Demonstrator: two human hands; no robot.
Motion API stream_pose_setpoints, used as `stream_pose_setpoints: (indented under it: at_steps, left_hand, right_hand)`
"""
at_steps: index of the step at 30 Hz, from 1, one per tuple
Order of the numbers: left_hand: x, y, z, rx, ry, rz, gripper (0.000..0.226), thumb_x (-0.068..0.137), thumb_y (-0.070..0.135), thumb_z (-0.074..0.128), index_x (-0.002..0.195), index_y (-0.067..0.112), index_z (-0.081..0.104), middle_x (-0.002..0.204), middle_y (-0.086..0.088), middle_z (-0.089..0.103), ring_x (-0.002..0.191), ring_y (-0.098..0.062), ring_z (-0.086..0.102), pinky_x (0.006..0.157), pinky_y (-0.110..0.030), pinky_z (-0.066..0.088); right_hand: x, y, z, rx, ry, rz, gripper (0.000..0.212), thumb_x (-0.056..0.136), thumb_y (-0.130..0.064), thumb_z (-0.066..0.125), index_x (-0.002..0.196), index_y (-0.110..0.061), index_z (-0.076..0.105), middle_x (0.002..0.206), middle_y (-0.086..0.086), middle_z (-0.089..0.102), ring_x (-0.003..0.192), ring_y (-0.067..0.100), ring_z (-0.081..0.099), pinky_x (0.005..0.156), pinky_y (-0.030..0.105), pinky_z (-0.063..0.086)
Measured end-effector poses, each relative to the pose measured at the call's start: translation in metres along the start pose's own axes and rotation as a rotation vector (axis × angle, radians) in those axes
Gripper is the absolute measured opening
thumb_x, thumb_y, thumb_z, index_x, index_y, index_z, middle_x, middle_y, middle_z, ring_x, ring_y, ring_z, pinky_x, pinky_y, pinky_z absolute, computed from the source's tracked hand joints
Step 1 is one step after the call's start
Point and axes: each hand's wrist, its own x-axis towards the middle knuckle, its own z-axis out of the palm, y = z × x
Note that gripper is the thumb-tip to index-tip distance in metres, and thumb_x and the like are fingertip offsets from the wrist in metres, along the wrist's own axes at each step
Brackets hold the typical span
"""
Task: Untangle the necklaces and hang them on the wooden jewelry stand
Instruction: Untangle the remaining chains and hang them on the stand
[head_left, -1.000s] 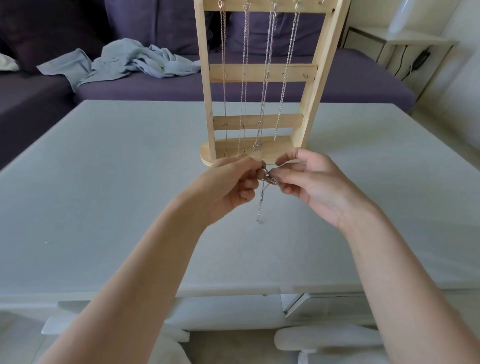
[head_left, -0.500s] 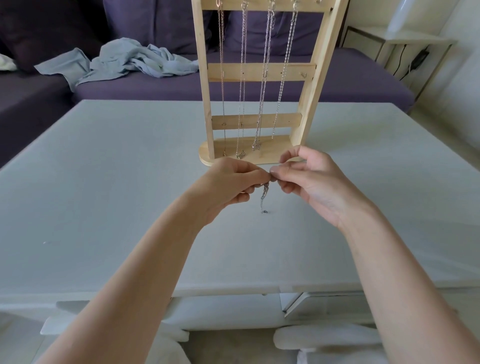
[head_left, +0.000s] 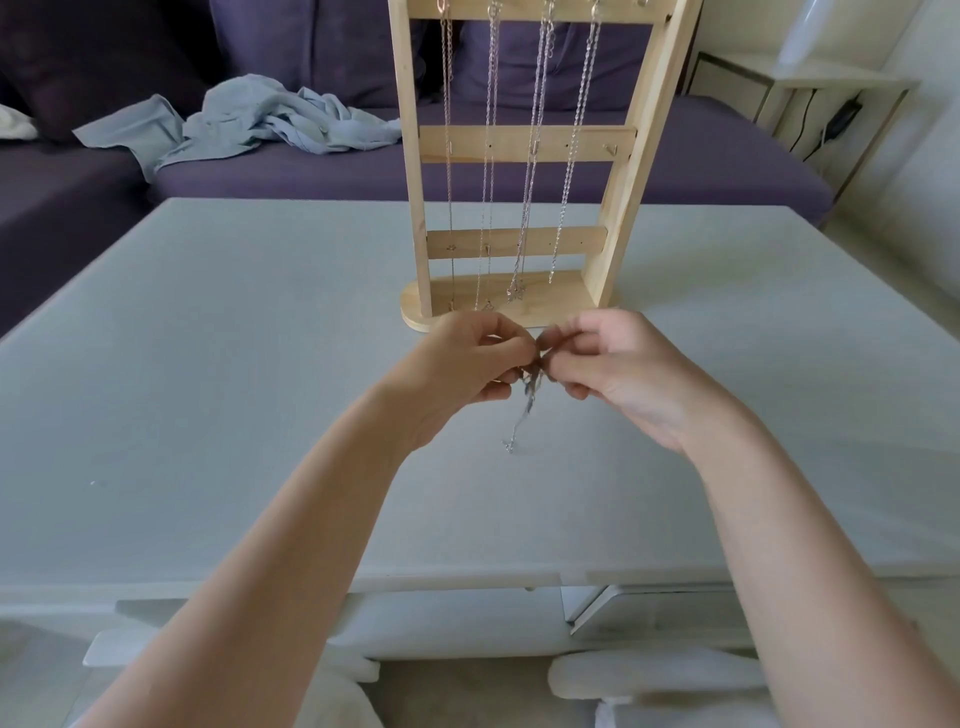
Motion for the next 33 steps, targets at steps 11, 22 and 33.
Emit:
stream_pose_setpoints:
  at_steps: [11,22,33]
  left_hand:
    - [0.0,0.002,-0.002,0.103,-0.008,-0.035,0.013,0.085,0.005,0.061,0.081,0.017,0.062,0.07,0.004,0.057,0.063,-0.007,0.048,0.062,-0.017,0.045]
    - [0.0,0.0,0.003,-0.072,0.028,-0.039,0.012,0.093,0.013,0.051,0.087,0.01,0.061,0.079,0.0,0.056,0.064,-0.009,0.048,0.062,-0.016,0.049]
    - [0.002,0.002,0.002,-0.349,0.124,-0.023,0.009,0.091,0.005,0.057,0.082,0.005,0.057,0.073,-0.004,0.055,0.064,-0.011,0.06,0.07,-0.018,0.056]
  right_hand:
    - [-0.005,-0.004,-0.003,0.087,0.056,0.021,0.024,0.085,-0.002,0.054,0.066,-0.011,0.065,0.07,-0.001,0.065,0.067,0.01,0.057,0.06,0.019,0.044]
    - [-0.004,-0.007,0.0,0.461,-0.041,0.137,0.017,0.087,-0.003,0.056,0.072,-0.006,0.062,0.064,0.002,0.059,0.053,0.01,0.052,0.049,0.017,0.041]
    - [-0.002,-0.007,0.01,0.429,0.113,0.198,0.012,0.088,-0.002,0.057,0.077,-0.004,0.06,0.067,0.008,0.066,0.058,0.015,0.067,0.044,0.016,0.045]
